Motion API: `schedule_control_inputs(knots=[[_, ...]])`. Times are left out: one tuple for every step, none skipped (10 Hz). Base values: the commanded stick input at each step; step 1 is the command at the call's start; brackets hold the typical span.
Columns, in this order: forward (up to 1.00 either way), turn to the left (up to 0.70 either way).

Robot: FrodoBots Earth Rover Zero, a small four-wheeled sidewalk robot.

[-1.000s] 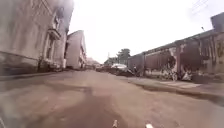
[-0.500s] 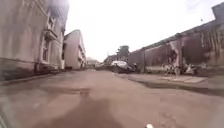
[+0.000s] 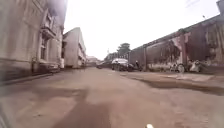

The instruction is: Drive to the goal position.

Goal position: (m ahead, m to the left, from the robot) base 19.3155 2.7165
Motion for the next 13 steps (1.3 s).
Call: schedule_control_inputs(knots=[[0.7,0.0],[0.7,0.0],[0.7,0.0],[0.7,0.0],[0.7,0.0],[0.7,0.0],[0.7,0.0],[0.7,0.0],[0.7,0.0],[0.7,0.0],[0.7,0.0],[0.7,0.0],[0.7,0.0]])
